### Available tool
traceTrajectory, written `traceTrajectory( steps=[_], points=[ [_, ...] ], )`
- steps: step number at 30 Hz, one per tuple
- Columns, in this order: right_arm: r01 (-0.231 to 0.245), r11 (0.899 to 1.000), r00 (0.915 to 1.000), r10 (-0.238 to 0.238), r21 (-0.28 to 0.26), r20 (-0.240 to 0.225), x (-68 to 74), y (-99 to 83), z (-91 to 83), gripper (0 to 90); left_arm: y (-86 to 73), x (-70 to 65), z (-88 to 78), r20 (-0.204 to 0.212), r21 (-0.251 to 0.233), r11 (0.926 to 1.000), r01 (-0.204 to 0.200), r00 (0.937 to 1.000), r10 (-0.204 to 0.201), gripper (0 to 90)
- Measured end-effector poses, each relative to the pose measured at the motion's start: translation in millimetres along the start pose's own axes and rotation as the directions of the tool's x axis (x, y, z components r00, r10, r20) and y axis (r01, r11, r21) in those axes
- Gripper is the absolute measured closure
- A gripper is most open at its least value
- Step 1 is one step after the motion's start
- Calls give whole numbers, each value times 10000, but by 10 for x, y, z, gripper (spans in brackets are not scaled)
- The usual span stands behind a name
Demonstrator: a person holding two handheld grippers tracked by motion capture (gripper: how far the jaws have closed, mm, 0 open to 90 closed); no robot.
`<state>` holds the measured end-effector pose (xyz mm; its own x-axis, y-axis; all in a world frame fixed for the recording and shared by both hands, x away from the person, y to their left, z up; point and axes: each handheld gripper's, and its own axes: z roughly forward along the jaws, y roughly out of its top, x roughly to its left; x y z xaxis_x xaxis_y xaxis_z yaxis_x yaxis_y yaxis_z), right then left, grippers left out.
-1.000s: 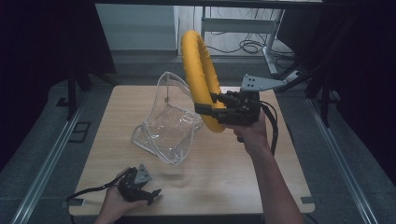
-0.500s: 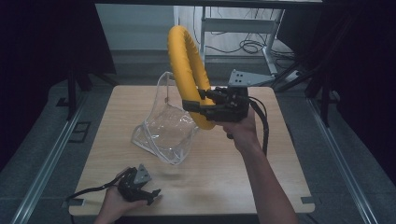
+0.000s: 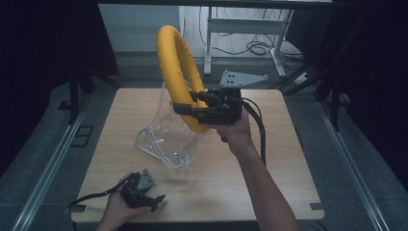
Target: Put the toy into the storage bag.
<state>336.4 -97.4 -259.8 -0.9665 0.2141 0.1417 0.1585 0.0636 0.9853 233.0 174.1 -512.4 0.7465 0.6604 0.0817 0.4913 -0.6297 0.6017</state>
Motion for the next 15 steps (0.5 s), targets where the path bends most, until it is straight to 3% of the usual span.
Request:
traceTrajectory(
  steps=[15],
  points=[
    [-128, 9997, 9996, 122, -222, -271, 8, -59, 170, 508, -1, 1, -3, -30, 23, 10000, -13, 10000, 13, 162]
  ],
)
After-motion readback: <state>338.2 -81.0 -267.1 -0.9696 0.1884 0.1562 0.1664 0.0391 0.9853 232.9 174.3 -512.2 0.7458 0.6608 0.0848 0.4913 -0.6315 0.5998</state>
